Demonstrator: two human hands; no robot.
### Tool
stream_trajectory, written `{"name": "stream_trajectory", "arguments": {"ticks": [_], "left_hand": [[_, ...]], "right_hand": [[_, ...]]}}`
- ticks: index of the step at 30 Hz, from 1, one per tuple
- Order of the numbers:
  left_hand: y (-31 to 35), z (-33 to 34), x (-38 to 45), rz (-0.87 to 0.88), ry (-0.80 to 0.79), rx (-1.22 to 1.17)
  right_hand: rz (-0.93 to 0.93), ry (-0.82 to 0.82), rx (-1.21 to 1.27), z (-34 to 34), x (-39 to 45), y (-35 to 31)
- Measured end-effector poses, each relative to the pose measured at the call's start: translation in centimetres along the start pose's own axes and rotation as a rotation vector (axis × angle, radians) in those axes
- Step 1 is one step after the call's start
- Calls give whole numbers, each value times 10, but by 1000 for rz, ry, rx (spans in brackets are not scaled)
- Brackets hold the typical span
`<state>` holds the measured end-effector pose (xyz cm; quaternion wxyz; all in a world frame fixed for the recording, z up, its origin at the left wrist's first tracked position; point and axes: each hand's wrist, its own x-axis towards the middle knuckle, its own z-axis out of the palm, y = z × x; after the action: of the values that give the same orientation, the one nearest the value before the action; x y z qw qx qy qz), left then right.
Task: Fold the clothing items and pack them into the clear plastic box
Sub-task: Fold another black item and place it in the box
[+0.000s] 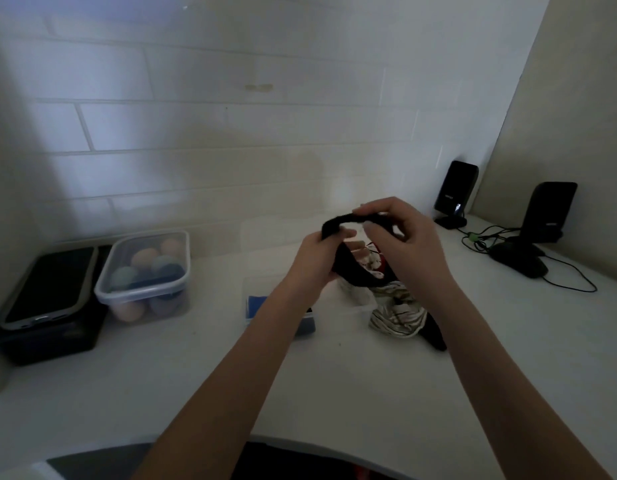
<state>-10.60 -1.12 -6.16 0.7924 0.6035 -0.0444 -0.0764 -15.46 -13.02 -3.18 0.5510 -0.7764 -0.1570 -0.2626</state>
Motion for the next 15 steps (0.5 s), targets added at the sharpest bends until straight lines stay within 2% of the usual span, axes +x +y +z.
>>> {"name": "stream_trajectory", "arguments": {"ticks": [3,7,12,15], "left_hand": [[9,-8,-2,-58,-85,-220],[17,-16,-6,-105,-191,-361],[24,-19,-10,-52,-214,-366],[29,-23,-12,-31,-200,-304]], "right_hand": [[79,-97,37,4,-6,9],[149,-95,-66,13,-8,20],[395,-180,74,21,-4,24],[419,-236,163,23,-4,25]]}}
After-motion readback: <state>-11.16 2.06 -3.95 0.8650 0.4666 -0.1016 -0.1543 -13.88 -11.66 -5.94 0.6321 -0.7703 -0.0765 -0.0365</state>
